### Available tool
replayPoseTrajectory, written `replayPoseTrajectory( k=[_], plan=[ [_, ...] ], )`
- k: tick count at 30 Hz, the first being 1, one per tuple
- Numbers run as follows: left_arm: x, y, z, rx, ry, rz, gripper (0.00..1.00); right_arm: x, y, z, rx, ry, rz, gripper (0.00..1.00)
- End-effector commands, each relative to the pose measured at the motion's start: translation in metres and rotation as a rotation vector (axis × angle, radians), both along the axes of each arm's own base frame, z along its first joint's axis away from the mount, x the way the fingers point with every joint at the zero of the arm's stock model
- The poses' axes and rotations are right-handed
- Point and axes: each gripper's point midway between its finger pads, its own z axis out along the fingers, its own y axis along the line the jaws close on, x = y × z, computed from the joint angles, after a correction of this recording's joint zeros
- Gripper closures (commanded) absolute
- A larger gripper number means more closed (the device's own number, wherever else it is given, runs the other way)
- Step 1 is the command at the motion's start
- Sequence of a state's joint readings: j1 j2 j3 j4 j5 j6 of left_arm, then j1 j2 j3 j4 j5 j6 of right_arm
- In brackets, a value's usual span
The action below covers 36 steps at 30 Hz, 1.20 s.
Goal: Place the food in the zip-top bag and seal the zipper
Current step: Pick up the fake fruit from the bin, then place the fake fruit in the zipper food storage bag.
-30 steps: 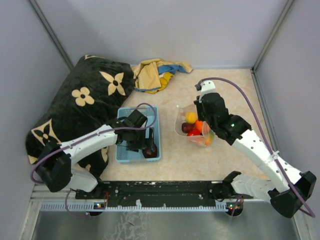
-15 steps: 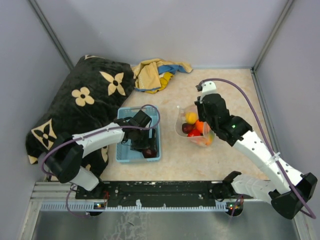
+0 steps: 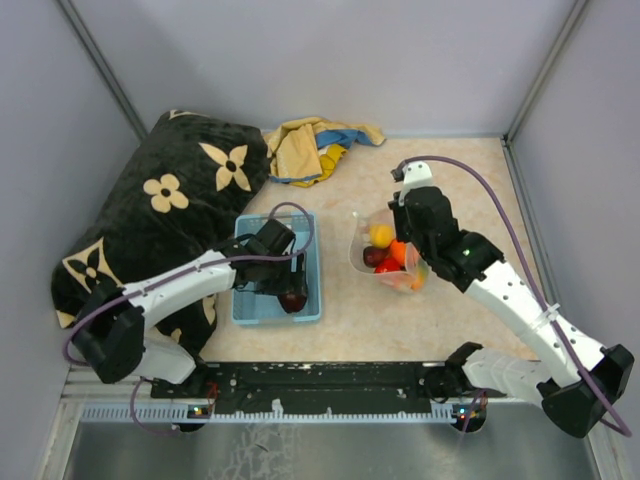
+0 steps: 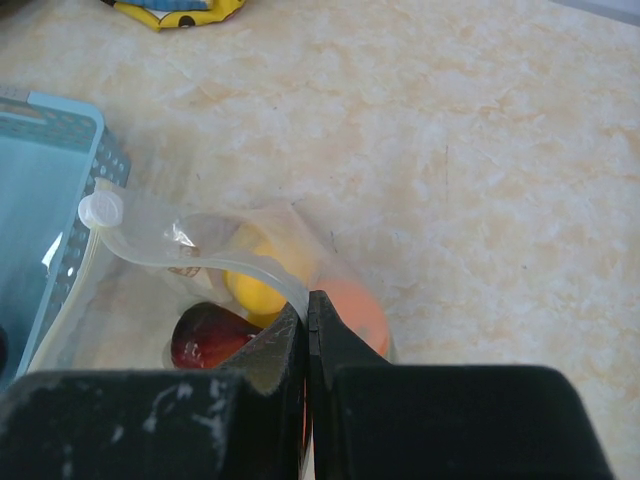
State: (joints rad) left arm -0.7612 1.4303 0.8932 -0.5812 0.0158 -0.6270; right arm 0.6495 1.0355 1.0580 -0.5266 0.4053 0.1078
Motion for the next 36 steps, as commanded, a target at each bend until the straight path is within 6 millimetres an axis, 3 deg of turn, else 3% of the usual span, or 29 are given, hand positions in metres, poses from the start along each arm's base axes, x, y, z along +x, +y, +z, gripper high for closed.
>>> replayPoseTrajectory(
  k=[1, 10, 15, 20, 29, 33, 36],
  plan=[
    [0.016, 0.003, 0.031, -0.031, -0.143, -0.006, 0.28, 0.01, 0.008, 0.025, 0.068, -0.078, 0.001, 1.0],
    [0.038, -0.023, 0.131, -0.267, -0.474, -0.133, 0.29, 0.01, 0.017, 0.028, 0.103, -0.077, 0.029, 1.0],
    [0.035, -0.047, 0.196, -0.485, -0.639, -0.212, 0.3, 0.01, 0.022, 0.028, 0.12, -0.068, 0.049, 1.0],
    [0.029, -0.07, 0.237, -0.643, -0.732, -0.315, 0.32, 0.009, 0.026, 0.032, 0.136, -0.067, 0.067, 1.0],
    [0.023, -0.118, 0.27, -0.758, -0.842, -0.5, 0.33, 0.003, 0.04, 0.042, 0.172, -0.066, 0.149, 1.0],
    [0.026, -0.134, 0.273, -0.784, -0.888, -0.537, 0.33, 0.001, 0.046, 0.045, 0.196, -0.062, 0.173, 1.0],
    [0.028, -0.142, 0.263, -0.766, -0.905, -0.557, 0.34, 0.0, 0.05, 0.047, 0.223, -0.06, 0.184, 1.0]
  ],
)
